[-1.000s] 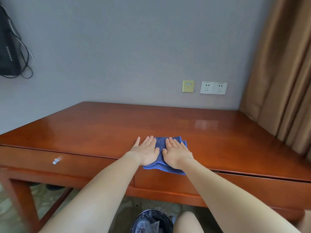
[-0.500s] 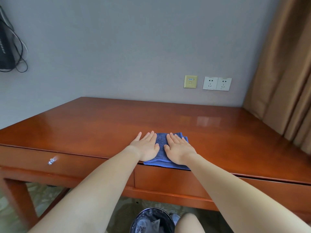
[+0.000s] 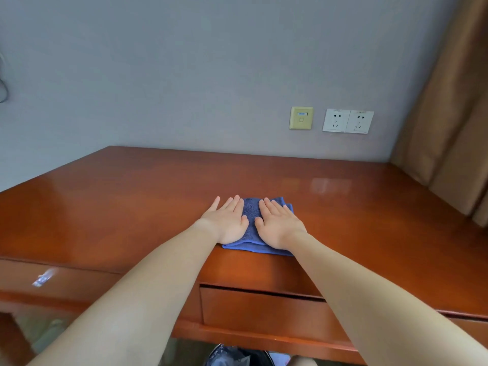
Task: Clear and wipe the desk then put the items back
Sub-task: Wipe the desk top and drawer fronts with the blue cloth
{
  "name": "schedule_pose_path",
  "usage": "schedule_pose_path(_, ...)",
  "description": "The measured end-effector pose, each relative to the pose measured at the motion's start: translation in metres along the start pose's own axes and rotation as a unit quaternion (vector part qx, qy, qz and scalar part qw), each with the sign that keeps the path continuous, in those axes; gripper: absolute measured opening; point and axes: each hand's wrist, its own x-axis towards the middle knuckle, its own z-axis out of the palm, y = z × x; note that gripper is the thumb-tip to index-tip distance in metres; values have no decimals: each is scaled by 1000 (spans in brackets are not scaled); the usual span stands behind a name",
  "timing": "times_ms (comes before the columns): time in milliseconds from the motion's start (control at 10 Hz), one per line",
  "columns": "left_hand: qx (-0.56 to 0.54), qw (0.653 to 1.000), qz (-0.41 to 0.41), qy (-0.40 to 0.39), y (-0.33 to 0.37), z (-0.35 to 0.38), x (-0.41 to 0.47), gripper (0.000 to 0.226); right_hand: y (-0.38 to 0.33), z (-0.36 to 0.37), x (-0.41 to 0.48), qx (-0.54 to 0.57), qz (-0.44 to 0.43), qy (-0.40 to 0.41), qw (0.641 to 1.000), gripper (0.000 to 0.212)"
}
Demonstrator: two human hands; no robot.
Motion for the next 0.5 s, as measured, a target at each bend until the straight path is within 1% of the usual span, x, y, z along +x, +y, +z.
schedule_pose_path(500, 8, 1000, 9, -6, -30, -19, 139, 59, 45, -8, 132, 6, 21, 7, 1000, 61)
